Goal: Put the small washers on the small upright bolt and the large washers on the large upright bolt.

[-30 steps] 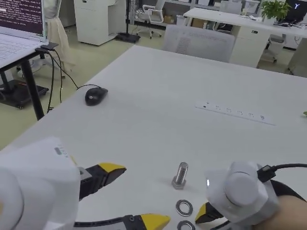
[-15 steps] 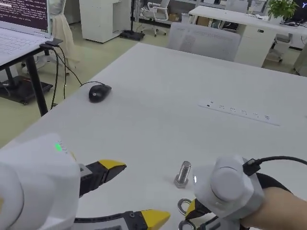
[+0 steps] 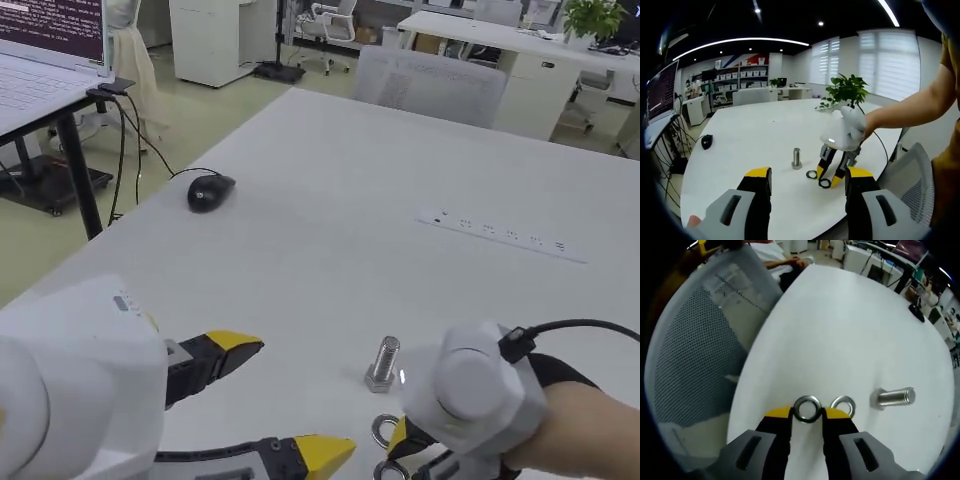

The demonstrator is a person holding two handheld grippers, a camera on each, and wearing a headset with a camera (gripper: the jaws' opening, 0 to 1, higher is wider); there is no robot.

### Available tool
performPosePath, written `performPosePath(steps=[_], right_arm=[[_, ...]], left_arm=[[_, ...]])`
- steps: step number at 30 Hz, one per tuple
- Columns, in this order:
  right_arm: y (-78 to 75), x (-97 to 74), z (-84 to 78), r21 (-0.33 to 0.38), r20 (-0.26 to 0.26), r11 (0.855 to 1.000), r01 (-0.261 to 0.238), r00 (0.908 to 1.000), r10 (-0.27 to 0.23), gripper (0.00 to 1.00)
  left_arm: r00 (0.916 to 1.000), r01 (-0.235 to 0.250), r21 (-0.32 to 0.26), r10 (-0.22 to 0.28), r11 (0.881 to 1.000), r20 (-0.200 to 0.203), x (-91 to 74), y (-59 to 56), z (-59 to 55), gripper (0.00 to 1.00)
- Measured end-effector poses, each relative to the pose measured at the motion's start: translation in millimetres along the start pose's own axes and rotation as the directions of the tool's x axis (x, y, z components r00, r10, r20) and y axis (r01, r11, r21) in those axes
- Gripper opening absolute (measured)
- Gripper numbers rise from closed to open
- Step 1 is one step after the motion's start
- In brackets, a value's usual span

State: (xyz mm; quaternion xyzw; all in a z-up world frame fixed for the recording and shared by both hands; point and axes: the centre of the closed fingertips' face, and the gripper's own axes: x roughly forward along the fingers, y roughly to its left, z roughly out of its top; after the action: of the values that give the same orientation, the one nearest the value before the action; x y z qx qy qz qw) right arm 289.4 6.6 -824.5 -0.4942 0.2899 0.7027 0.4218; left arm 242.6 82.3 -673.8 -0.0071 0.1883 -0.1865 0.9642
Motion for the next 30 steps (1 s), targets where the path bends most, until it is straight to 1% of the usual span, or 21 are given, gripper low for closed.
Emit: performPosePath(steps=[2, 7, 9, 11, 19, 22, 29, 30], right_arm=[[0.6, -0.3, 0.4, -0.007, -0.002, 1.0, 0.003, 1.0, -0.003, 0.24], [0.0, -0.4, 0.7, 0.02, 0.0, 1.0, 0.012, 0.9999, -0.012, 0.23], [1.6, -0.3, 1.7, 0.039, 0.009, 0.999, 0.003, 0.9999, -0.004, 0.22], [1.7, -0.4, 0.9, 0.034, 0.008, 0.999, 0.004, 1.0, -0.004, 0.22], [3.1, -3.8, -0.9, 0.054, 0.013, 0.999, 0.006, 0.9999, -0.006, 0.22], [2.3, -10.8, 0.6, 0.06, 0.028, 0.998, 0.014, 0.9995, -0.015, 0.22], [-2.7, -24.6, 0.9, 0.064, 0.033, 0.997, 0.037, 0.9987, -0.04, 0.22], [-5.2, -28.5, 1.5, 0.062, 0.036, 0.997, 0.049, 0.998, -0.051, 0.22]], left_arm=[[1.0, 0.001, 0.001, -0.001, 1.0, -0.001, 0.0, -0.3, -0.3, 0.58], [1.0, 0.004, 0.005, -0.004, 1.0, -0.005, 0.0, -0.9, -1.0, 0.58], [1.0, 0.003, 0.004, -0.003, 1.0, -0.005, -0.1, -0.6, -1.0, 0.58], [1.0, 0.003, 0.002, -0.003, 1.0, -0.005, -0.1, -0.3, -1.2, 0.58], [0.9999, 0.005, 0.003, -0.005, 1.0, -0.01, 0.9, 0.4, -2.6, 0.58], [0.9999, 0.006, 0.002, -0.006, 1.0, -0.013, 1.7, 0.7, -3.3, 0.58], [0.9998, 0.015, 0.001, -0.015, 1.0, -0.016, 4.0, -0.5, -4.1, 0.58], [0.9998, 0.015, 0.001, -0.015, 1.0, -0.016, 4.1, -0.6, -4.1, 0.58]])
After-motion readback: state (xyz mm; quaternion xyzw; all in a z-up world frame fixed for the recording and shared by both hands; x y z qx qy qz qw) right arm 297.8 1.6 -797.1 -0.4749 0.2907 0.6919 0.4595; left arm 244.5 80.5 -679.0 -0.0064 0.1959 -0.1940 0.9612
